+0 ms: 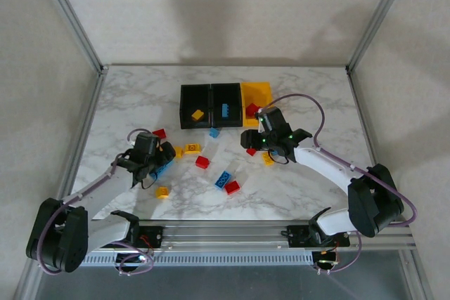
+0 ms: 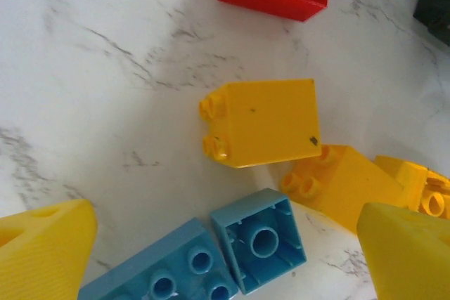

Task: Sort the legos into containers by color
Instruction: Rotate the lego at the middle-left of the table, then pick up the lego from the middle-left of the table.

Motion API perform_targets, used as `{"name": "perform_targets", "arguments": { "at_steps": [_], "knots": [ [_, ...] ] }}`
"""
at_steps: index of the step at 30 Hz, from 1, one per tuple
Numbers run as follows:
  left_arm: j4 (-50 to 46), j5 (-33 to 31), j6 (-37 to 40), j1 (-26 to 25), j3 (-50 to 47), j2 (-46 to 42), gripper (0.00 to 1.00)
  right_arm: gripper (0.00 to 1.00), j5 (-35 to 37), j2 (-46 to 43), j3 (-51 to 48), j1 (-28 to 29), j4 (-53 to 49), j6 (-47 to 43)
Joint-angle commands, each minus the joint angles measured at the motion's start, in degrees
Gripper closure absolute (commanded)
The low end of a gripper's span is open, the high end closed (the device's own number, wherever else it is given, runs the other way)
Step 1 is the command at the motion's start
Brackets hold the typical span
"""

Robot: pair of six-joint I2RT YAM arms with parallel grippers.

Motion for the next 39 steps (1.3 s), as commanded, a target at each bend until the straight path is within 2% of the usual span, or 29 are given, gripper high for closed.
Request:
{"name": "perform_targets", "arguments": {
  "at_steps": [1, 6, 12, 15, 20, 28, 33, 35, 39],
  "knots": [
    [1.1, 4.0, 0.5, 0.5, -2.1, 0.7, 0.06, 0.47, 0.0, -0.3, -0.3, 0.5, 0.1, 0.2],
    [0.8, 6.4, -1.7, -0.4, -4.7, -1.2, 0.08, 0.47, 0.2, -0.4, -0.2, 0.4, 0.0, 0.1],
    [-1.5, 6.7, -4.2, -3.6, -5.2, -5.0, 0.10, 0.48, 0.1, 0.0, -0.2, 0.4, 0.5, 0.1],
    [-2.8, 5.7, -4.9, -5.5, -5.3, -4.1, 0.14, 0.48, 0.2, 0.5, -0.1, 0.4, 0.6, 0.1],
    [-4.9, 2.3, -5.2, -8.0, -4.2, -0.8, 0.30, 0.49, 0.0, 1.4, 0.5, 0.4, 0.4, 0.3],
    [-7.2, 0.6, -4.6, -10.4, -1.7, 2.9, 0.65, 0.49, 0.5, 1.2, 0.6, 0.4, -0.1, 0.1],
    [-9.3, -0.3, -4.1, -11.3, 0.7, 2.5, 0.72, 0.50, -0.5, 0.9, 0.7, 0.4, 0.1, -0.3],
    [-10.6, -0.7, -3.6, -11.5, 2.2, 1.8, 0.78, 0.50, -0.6, 0.7, 0.8, 0.4, 0.2, -0.6],
    [-13.2, -1.0, -2.8, -11.6, 5.6, 0.5, 0.82, 0.50, -1.6, 0.1, 1.2, 0.5, 0.3, -1.1]
  ]
}}
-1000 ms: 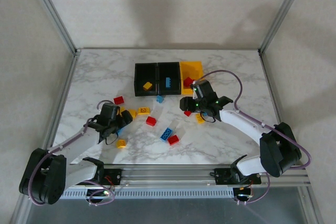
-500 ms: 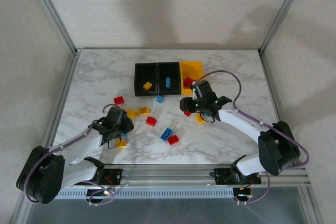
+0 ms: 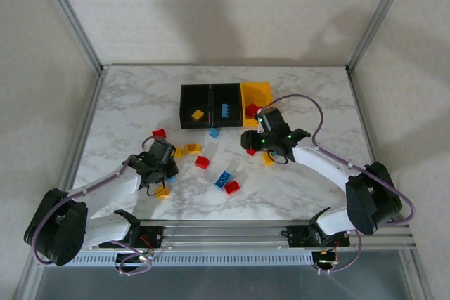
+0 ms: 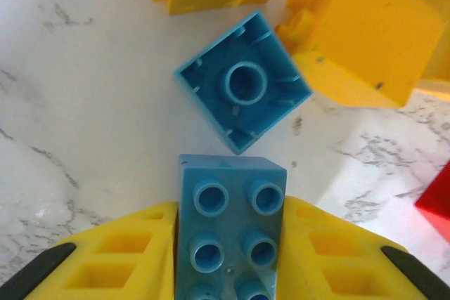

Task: Sort the legos into containers by color
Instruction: Pick up the lego from the middle-left of the table, then place the lego in the container.

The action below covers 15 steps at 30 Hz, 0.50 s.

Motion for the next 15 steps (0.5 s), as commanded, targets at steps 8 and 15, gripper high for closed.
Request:
{"name": "perform_targets", "arguments": {
  "at_steps": [8, 15],
  "knots": [
    [-6.7, 0.2, 1.4, -2.6, 10.8, -1.5, 0.81, 0.48, -11.4, -1.9, 0.4, 0.6, 3.3, -3.7],
    [-5.5, -0.3, 1.3, -5.8, 18.2, 3.3, 0.81, 0.47, -20.0, -5.8, -1.4, 0.6, 6.1, -5.2]
  ]
}}
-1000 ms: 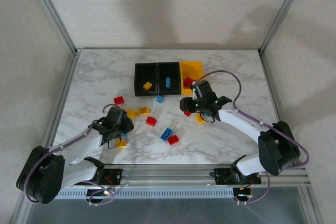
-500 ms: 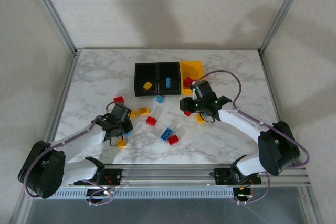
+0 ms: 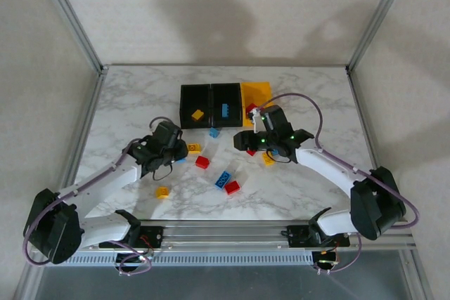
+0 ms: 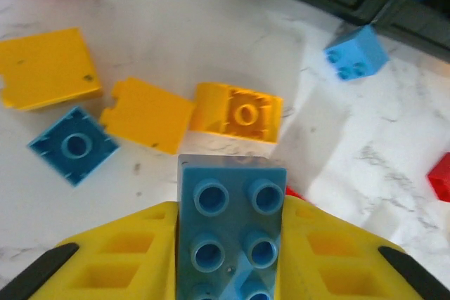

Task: Sort the legos into containers by color
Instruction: Place the lego in the container.

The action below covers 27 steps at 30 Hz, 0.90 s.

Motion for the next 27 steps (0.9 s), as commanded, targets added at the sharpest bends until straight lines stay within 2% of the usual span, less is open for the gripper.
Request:
{"name": "perform_targets", "arguments": {
  "at_steps": [1, 5, 9, 19, 27],
  "knots": [
    [-0.6, -0.3, 0.9, -1.6, 4.4, 2.9, 0.81, 0.47, -5.5, -3.4, -1.4, 0.6, 2.6, -1.7],
    [0.0, -0.8, 1.9, -3.5, 11.1, 8.8, 0.81, 0.46, -2.8, -5.4, -2.1, -0.9, 1.9, -0.1],
    [0.7, -0.8, 3.1, -4.4, 18.2, 15.6, 0.81, 0.46, -3.1, -7.6, -3.5, -4.3, 2.6, 1.6],
    [-0.3, -0.9, 5.0, -5.3, 38.6, 35.1, 0.82, 0.46, -1.0, -10.8, -5.3, -8.2, 2.3, 3.9],
    [-2.8, -1.8, 5.2, -5.4, 53.2, 47.8, 0.81, 0.46, 2.4, -11.1, -6.0, -9.4, 1.3, 6.5]
  ]
}}
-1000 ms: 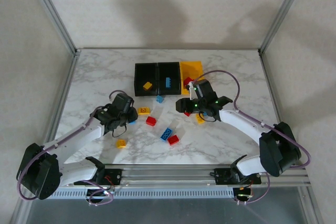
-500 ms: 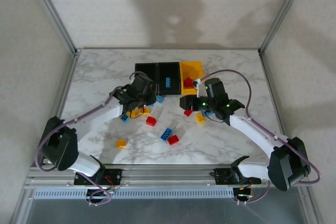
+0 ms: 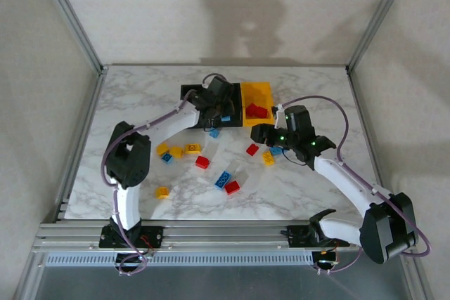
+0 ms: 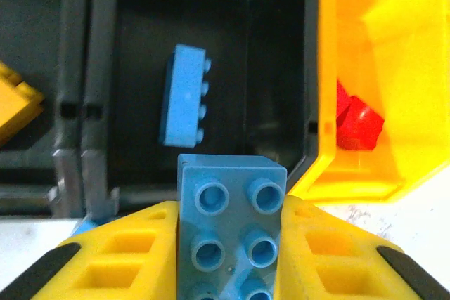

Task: Sort the legos into containers by color
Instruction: Place the lego in the container.

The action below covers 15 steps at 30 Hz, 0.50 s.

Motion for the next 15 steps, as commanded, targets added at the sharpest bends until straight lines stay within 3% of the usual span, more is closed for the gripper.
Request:
{"name": "perform_targets", "arguments": {
  "at_steps": [1, 15],
  "knots": [
    [-3.3, -1.9, 1.7, -0.4, 6.0, 4.3, 0.81, 0.46, 1.9, -1.4, -0.6, -0.4, -0.6, 1.4],
    [-8.8, -2.7, 3.3, 0.7, 21.7, 18.4, 0.78, 0.46, 5.4, -6.3, -0.8, -1.1, -4.6, 1.6]
  ]
}}
